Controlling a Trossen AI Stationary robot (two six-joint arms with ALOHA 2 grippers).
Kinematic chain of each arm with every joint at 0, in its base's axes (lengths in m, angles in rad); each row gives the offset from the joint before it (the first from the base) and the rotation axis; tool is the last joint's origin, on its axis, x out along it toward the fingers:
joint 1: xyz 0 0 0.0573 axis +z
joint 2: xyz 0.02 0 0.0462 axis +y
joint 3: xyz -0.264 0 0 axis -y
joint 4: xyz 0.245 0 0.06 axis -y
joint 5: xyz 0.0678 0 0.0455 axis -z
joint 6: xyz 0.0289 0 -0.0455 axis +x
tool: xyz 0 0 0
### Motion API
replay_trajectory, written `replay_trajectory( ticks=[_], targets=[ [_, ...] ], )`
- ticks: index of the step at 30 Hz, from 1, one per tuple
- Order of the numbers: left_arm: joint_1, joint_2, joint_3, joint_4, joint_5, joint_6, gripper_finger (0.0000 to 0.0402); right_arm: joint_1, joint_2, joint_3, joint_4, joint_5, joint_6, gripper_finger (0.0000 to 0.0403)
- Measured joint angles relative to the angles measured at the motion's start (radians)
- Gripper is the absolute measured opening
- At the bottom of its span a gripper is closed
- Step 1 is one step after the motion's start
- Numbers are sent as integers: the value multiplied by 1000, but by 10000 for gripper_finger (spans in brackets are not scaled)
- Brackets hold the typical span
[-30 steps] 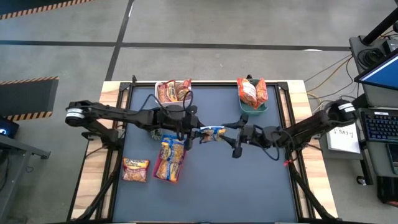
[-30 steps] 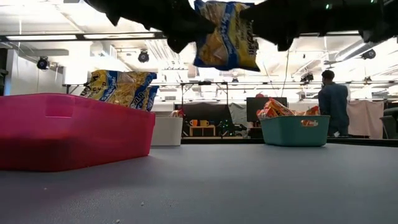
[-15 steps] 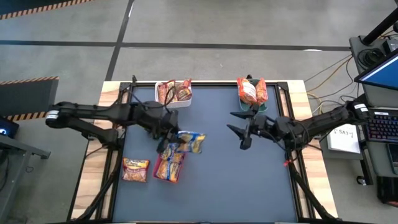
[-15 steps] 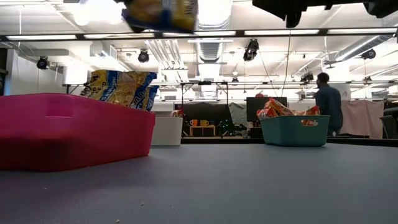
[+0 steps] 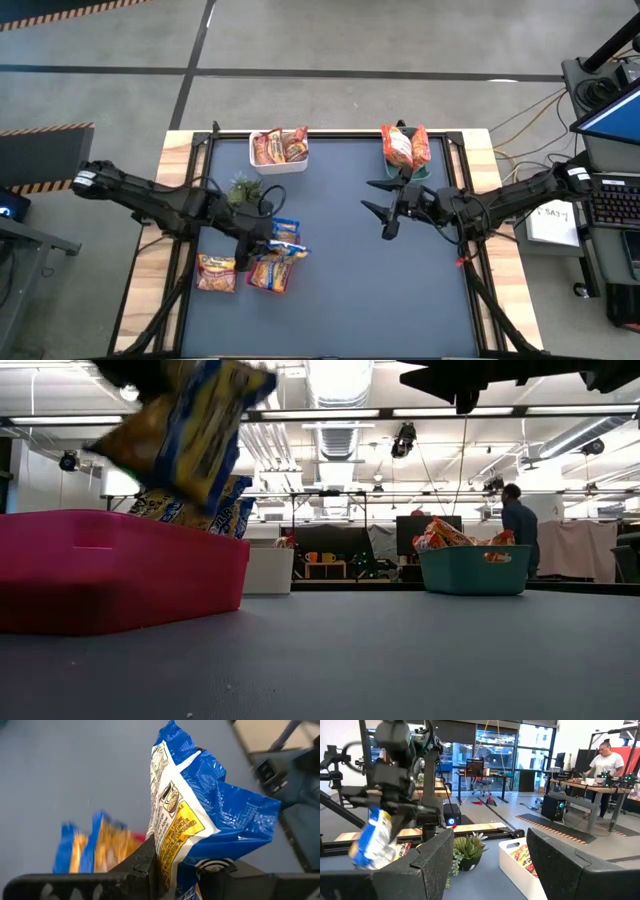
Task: Sort Maruchan noodles
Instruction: Put the blue noodle pack into the red bin
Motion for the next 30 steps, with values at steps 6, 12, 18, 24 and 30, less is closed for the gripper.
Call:
replay_trajectory(
  ticks=[6, 12, 18, 24, 30],
  targets=[
    [-7, -32, -130, 54, -27, -80, 80, -1, 0, 0, -3, 0, 0, 238],
    [-8, -77, -193, 114, -25, -149, 81, -1, 0, 0, -3, 0, 1, 242],
    [-8, -77, -214, 86, -27, -231, 101, -3, 0, 0, -3, 0, 0, 238],
    [-8, -53, -202, 20, -82, -230, 135, -3, 0, 0, -3, 0, -1, 238],
    [-8, -52, -155, -115, -88, -274, 173, -3, 0, 0, -3, 0, -8, 238]
  ],
)
